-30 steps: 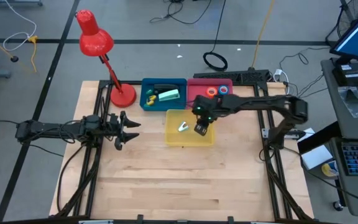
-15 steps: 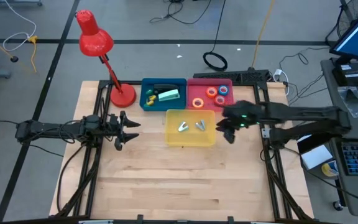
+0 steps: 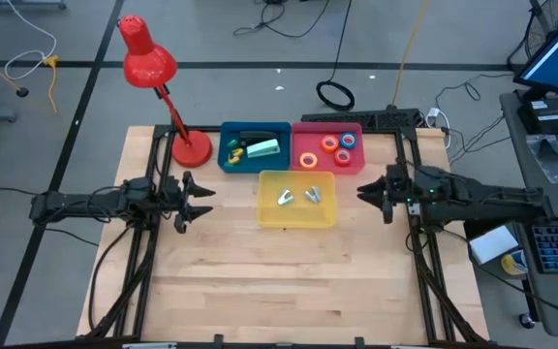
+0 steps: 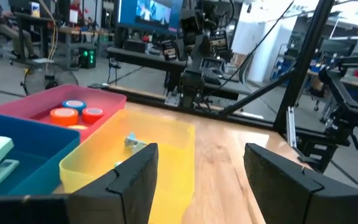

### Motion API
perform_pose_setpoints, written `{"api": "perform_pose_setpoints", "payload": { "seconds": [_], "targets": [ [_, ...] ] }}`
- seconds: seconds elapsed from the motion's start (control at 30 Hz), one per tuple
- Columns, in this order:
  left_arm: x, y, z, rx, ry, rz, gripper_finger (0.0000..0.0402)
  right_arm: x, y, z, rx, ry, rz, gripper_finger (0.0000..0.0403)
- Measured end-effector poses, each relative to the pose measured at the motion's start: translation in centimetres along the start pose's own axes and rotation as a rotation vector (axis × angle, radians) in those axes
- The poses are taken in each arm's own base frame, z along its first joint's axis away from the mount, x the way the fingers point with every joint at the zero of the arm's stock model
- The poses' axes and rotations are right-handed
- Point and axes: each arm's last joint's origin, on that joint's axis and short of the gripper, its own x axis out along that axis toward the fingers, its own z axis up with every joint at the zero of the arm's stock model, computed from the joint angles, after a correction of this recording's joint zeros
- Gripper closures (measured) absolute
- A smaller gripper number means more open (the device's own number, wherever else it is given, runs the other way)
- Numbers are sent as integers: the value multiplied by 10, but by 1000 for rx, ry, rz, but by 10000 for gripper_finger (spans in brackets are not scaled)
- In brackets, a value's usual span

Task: Pick and place Stapler, Stapler remover, tape
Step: Return to Home Position

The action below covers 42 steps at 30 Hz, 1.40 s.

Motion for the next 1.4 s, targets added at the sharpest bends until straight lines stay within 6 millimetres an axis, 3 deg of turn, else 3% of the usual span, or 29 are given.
{"api": "perform_pose_setpoints", "payload": {
  "seconds": [0.2,0.4,0.53,0.7,0.87,1.1,1.4],
  "targets": [
    [-11,-3,19,66,27,40,163,-23,-4,-7,-33,-57,27,300],
    [-20,-3,18,116,-20,45,163,-39,-7,-12,-42,-185,84,300],
    [-18,-2,14,112,-18,45,163,-29,-13,-25,-52,-262,121,300],
    [-15,-1,6,117,-34,40,163,-15,-23,-47,16,-225,118,300],
    [-14,1,-1,101,-1,46,163,-13,-28,-57,8,-234,119,300],
    [-15,2,-6,107,51,62,163,-1,-39,-79,82,-111,62,301],
    [-15,3,-6,108,57,79,163,1,-39,-81,22,-121,62,300]
  ]
}}
